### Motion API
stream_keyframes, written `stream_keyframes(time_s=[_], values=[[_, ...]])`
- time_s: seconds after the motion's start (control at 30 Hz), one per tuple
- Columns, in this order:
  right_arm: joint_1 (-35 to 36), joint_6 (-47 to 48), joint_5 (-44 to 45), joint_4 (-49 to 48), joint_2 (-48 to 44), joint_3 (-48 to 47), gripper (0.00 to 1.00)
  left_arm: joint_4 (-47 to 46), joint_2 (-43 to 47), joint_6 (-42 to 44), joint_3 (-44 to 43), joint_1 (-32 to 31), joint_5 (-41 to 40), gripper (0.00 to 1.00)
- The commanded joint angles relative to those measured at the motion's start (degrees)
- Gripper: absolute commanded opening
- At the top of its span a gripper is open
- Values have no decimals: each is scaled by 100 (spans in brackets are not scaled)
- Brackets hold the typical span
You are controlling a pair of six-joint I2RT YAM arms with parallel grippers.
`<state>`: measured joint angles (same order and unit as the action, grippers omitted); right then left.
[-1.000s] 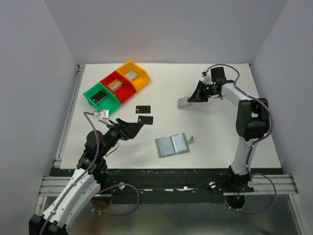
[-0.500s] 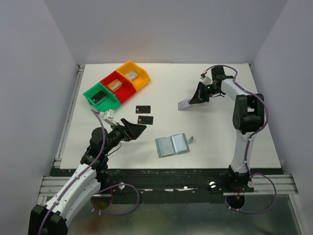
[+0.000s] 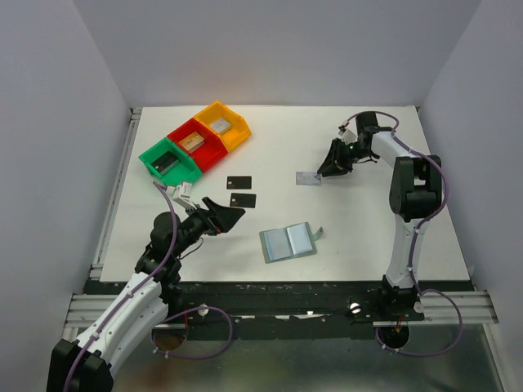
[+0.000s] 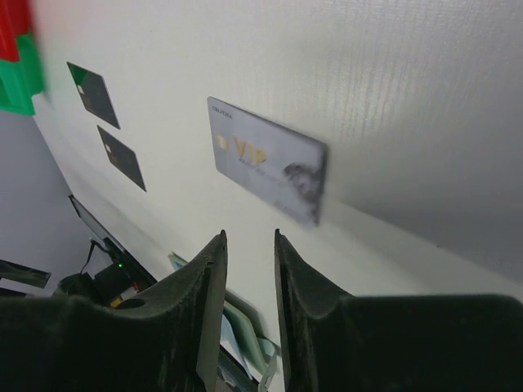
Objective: Take the credit cards out of the card holder
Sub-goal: Place the credit card at the center of the board, then remove the credit card from the card holder.
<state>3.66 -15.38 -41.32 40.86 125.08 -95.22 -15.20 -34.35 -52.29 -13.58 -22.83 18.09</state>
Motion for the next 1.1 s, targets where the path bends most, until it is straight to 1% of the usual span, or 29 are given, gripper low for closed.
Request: stream_keyframes(time_s=[0.0, 0.13, 0.23, 0.3, 0.43, 0.5, 0.57, 0.6, 0.67, 0.73, 0.8, 0.87, 0.9, 0.97, 1.07], values=[[-129, -62, 238, 168, -53, -50, 39, -88, 16, 44, 22, 33, 107, 98], [-217, -123, 668, 168, -281, 100, 43, -62, 51, 53, 14, 33, 99, 98], [-261, -228, 967, -16, -632, 389, 43, -53, 33, 70, 5, 33, 81, 98], [-261, -351, 1134, -296, -1001, 687, 44, -44, 16, 70, 14, 33, 72, 98], [-121, -685, 1328, -991, -2037, 1487, 45, -1, -133, 87, -39, 33, 28, 98], [133, -739, 1608, -1159, -2625, 1847, 47, 148, -326, 158, -170, 33, 11, 98], [511, -730, 1889, -1264, -3118, 2146, 50, 254, -607, 341, -337, 16, 54, 93], [730, -704, 2047, -1265, -3330, 2252, 53, 281, -773, 403, -416, -28, 63, 91], [1240, -721, 2522, -1256, -3752, 2524, 56, 368, -1081, 483, -583, -256, -85, 91], [1575, -879, 2690, -1527, -4138, 3050, 58, 543, -1363, 588, -794, -607, -401, 91], [1838, -985, 2874, -1826, -4525, 3674, 61, 877, -1618, 781, -1092, -1046, -848, 93], [2137, -1011, 3138, -1906, -4746, 4228, 62, 1228, -1916, 887, -1391, -1450, -1358, 99], [2269, -1020, 3269, -1959, -4851, 4492, 63, 1369, -2066, 896, -1532, -1565, -1552, 99], [2420, -1099, 3393, -2099, -4966, 4941, 63, 1362, -2234, 853, -1603, -1698, -1624, 99], [2455, -1196, 3578, -2249, -5089, 5416, 63, 1073, -2234, 651, -1481, -1725, -1659, 99]])
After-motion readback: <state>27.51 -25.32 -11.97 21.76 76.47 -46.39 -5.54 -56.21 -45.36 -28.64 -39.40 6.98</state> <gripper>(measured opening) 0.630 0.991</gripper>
